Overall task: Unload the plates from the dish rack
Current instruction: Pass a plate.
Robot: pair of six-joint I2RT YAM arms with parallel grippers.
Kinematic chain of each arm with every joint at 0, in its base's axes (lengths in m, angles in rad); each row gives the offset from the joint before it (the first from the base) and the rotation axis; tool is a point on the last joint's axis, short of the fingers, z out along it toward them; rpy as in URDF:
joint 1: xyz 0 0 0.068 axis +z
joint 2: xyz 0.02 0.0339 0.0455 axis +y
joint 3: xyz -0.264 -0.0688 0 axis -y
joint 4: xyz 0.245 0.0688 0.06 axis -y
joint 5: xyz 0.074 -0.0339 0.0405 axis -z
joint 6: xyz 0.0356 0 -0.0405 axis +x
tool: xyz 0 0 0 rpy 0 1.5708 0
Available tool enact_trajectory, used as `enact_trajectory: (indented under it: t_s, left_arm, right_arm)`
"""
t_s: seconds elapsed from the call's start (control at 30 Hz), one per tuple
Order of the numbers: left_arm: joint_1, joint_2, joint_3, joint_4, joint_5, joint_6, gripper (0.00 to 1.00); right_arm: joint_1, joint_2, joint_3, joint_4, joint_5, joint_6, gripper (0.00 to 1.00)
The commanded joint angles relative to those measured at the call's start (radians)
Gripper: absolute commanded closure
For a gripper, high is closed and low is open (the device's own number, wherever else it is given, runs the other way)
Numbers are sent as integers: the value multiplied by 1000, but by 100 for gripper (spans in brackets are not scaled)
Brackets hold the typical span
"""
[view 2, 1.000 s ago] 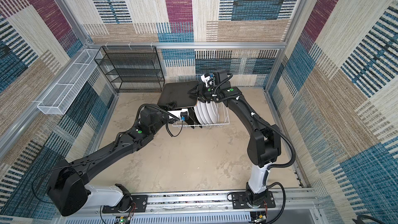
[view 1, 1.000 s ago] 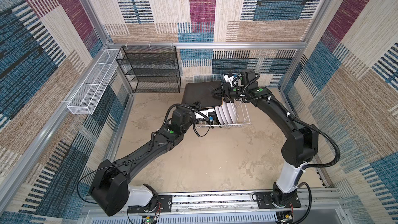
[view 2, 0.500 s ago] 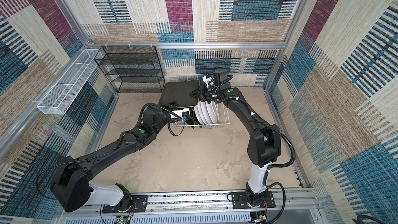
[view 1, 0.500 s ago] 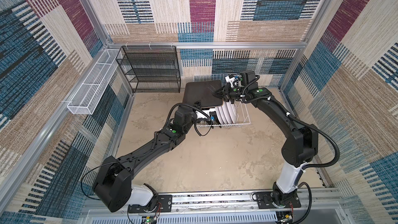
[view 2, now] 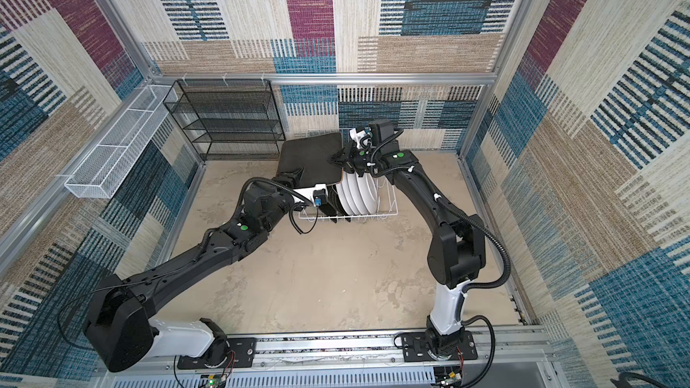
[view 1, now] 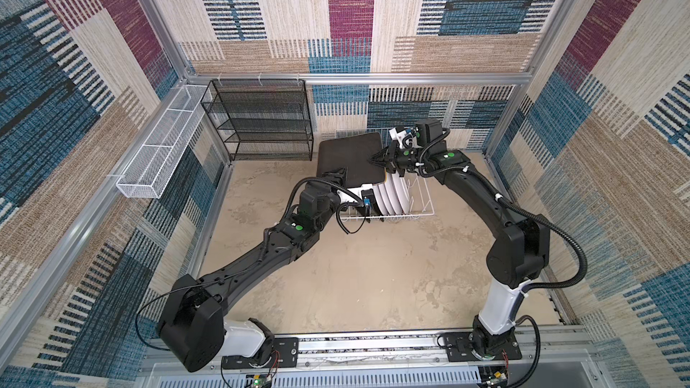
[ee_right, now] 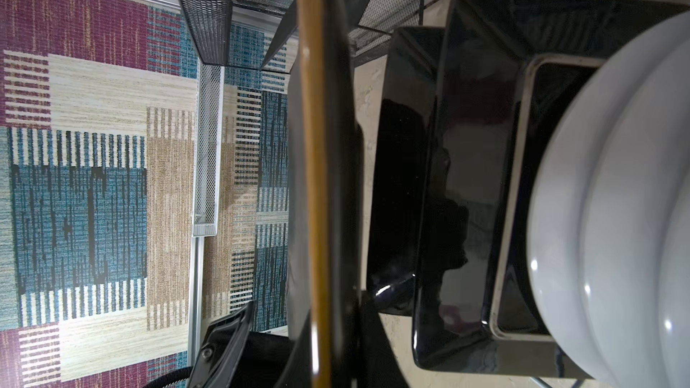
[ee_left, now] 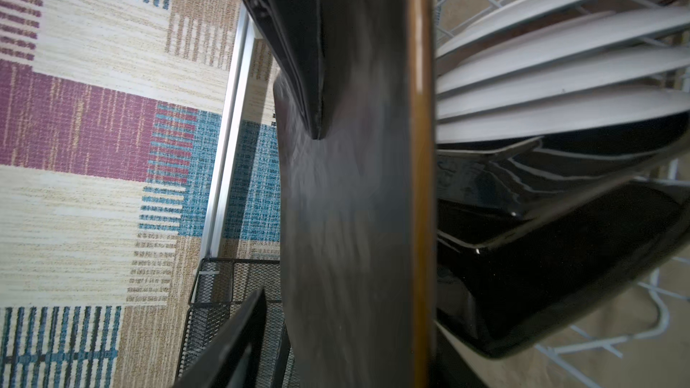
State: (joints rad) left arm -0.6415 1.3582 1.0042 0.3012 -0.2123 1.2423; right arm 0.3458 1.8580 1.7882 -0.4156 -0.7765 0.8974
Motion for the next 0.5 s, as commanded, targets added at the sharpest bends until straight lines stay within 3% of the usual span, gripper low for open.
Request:
enact_trajectory:
  t_s: [0.0,0.3,0.47]
  left_arm:
    - [-4,-17,22,-58,25,-111,36]
    - [-24,-73,5,-142,55,-285,18]
    - [-23,-110,49,-232,88,-458,18]
  right_arm:
    - [-13,18,75,145,-32,24,100]
    - [-55,110,259,149,-15,43,100]
    - [-76,103,263,138,35,5,100]
